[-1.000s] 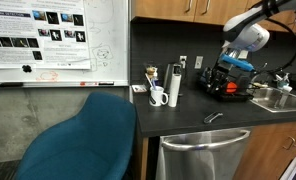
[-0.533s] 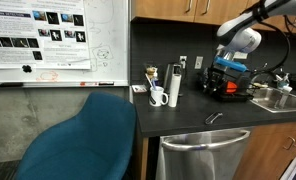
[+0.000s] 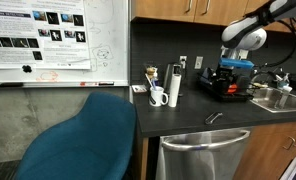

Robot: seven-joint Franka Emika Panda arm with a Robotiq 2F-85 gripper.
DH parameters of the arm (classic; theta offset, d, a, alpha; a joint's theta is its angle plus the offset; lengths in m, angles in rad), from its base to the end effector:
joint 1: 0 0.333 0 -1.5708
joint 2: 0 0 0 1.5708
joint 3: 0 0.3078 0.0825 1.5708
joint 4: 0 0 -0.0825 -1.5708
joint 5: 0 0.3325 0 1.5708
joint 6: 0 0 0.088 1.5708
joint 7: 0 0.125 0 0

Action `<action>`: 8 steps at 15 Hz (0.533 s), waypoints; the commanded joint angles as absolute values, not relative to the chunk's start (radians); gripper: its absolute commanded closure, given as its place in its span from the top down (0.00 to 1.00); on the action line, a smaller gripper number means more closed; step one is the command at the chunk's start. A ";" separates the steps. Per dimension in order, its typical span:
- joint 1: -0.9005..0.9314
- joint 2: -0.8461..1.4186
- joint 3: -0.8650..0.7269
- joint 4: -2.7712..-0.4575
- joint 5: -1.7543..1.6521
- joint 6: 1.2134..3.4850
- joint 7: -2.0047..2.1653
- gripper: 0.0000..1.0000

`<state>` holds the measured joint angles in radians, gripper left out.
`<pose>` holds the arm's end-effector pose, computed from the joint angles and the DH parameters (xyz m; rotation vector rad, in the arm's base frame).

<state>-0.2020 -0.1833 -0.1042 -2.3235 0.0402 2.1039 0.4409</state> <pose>0.4134 -0.1288 0.4124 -2.8665 1.1550 0.0634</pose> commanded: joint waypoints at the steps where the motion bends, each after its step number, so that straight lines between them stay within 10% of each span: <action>1: -0.224 -0.246 -0.110 -2.378 -0.046 2.068 0.507 1.00; 8: -0.251 -0.308 -0.099 -2.487 -0.081 2.043 0.695 1.00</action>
